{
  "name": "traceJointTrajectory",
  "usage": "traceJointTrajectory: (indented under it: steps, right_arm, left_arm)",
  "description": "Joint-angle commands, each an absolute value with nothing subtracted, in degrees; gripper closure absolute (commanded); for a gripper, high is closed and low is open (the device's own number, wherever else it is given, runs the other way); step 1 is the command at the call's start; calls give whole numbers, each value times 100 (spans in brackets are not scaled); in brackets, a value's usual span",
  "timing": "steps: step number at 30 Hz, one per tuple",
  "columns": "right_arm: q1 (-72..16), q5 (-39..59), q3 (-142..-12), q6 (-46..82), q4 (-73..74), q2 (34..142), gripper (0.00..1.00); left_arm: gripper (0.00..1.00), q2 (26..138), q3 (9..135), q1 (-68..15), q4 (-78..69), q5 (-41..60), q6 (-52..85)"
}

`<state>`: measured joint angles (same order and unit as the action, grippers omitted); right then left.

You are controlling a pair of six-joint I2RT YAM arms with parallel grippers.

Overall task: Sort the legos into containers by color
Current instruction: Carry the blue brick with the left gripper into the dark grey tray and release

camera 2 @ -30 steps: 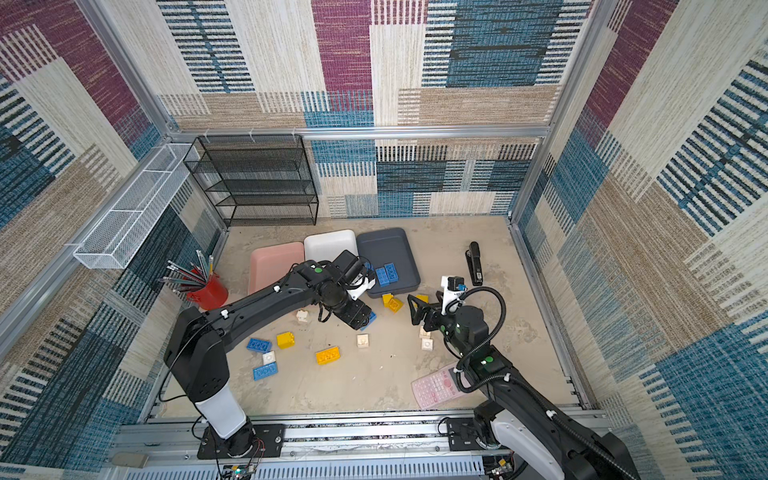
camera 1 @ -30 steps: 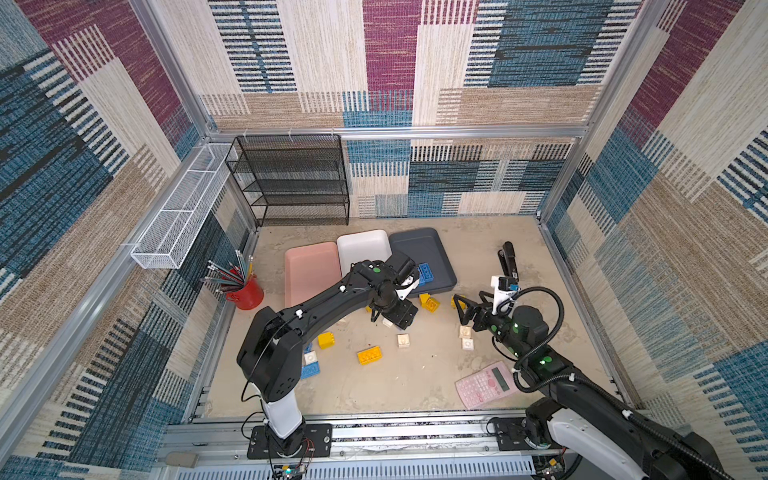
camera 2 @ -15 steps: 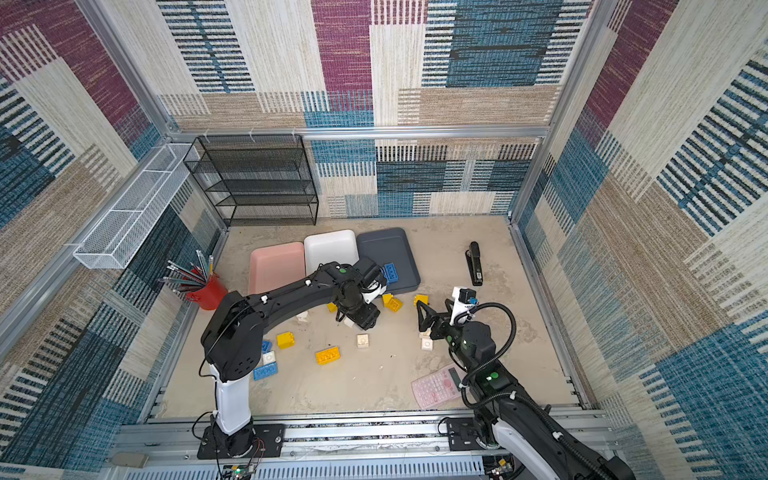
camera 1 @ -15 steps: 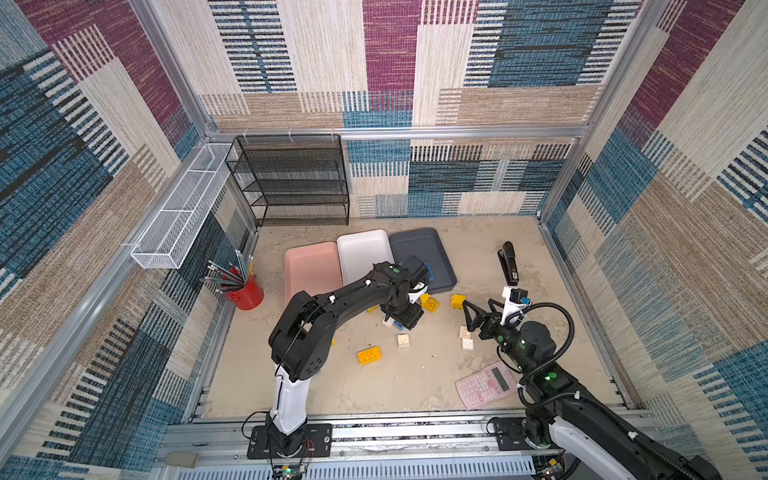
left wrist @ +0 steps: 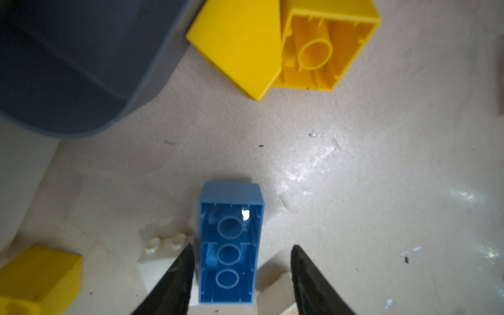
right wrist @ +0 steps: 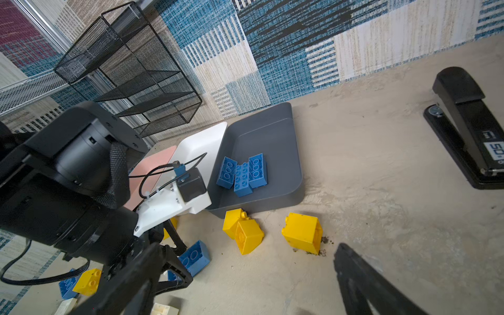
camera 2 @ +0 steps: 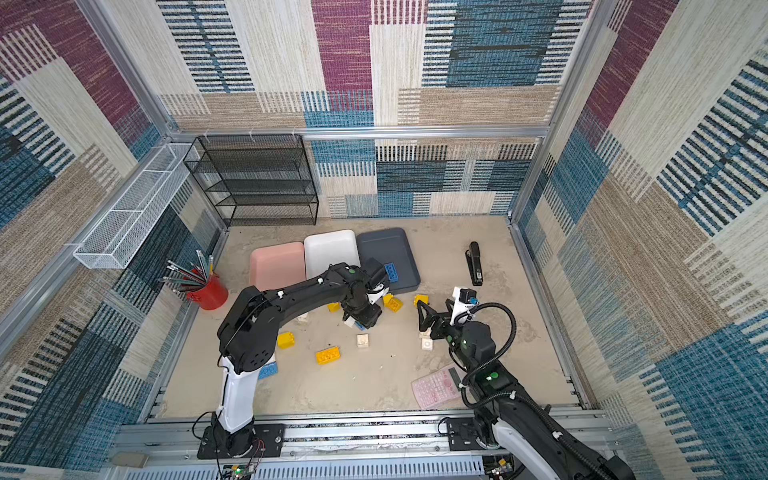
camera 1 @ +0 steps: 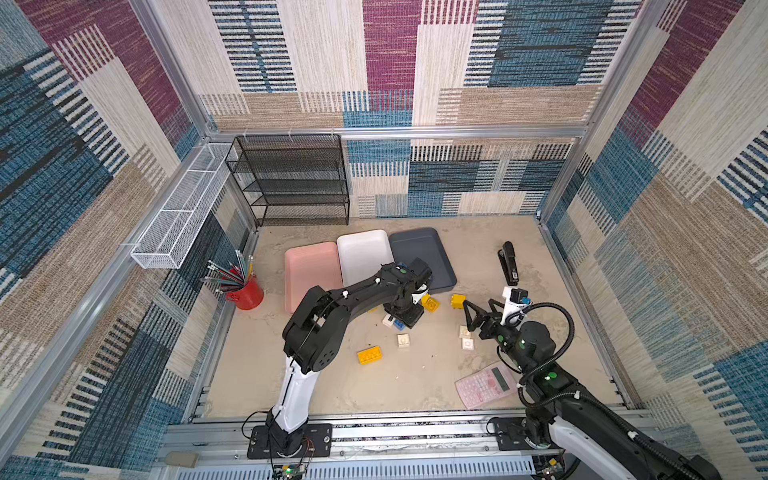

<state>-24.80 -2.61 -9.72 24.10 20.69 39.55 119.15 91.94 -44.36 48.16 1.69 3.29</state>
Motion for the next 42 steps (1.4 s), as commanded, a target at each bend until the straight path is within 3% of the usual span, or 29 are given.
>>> traceJointTrajectory:
  steps: [1, 17, 28, 42]
  right_arm:
    - [-2487, -299, -960, 2391, 2192, 3951, 1]
    - [-2488, -304, -946, 2384, 2180, 3969, 1]
    - [-2487, -234, -1028, 2401, 2022, 3948, 1]
    - [-2487, -40, -1143, 2472, 1587, 3810, 1]
  left_arm:
    - [43, 12013, 9307, -4433, 4783, 97, 270]
    - [71, 12234, 9500, -4434, 4845, -13, 272]
    - [72, 11973, 9904, -4430, 5112, -321, 264]
    - [72, 12567, 11879, -4086, 5696, -253, 864]
